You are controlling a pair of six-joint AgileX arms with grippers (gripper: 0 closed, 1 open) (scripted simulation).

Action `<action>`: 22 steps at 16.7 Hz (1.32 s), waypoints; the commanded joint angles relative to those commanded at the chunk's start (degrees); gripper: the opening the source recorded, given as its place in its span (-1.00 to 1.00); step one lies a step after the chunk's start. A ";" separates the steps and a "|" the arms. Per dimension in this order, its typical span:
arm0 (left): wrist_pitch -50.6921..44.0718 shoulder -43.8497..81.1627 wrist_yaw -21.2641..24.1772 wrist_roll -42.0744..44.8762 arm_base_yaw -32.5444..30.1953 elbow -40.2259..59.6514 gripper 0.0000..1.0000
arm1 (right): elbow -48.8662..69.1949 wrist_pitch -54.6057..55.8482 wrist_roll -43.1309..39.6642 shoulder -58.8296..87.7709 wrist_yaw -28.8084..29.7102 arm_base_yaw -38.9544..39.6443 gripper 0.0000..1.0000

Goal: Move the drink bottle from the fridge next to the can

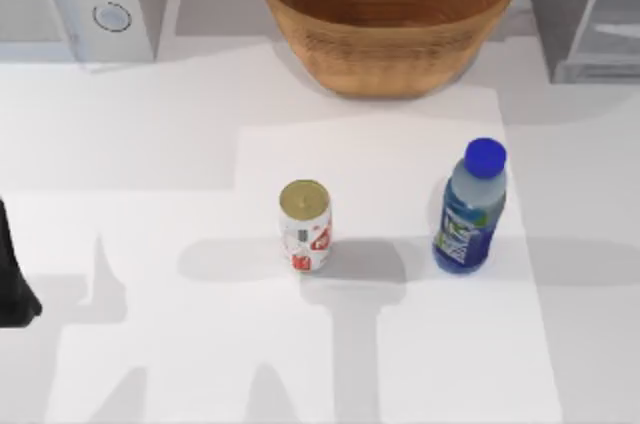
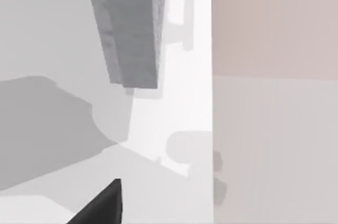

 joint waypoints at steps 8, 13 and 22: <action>0.00 0.00 0.00 0.00 0.00 0.00 1.00 | -0.77 27.34 34.07 0.95 4.14 20.11 1.00; 0.00 0.00 0.00 0.00 0.00 0.00 1.00 | -1.35 49.02 60.53 0.88 7.57 35.51 1.00; 0.00 0.00 0.00 0.00 0.00 0.00 1.00 | -1.78 64.86 77.17 0.43 10.22 47.76 1.00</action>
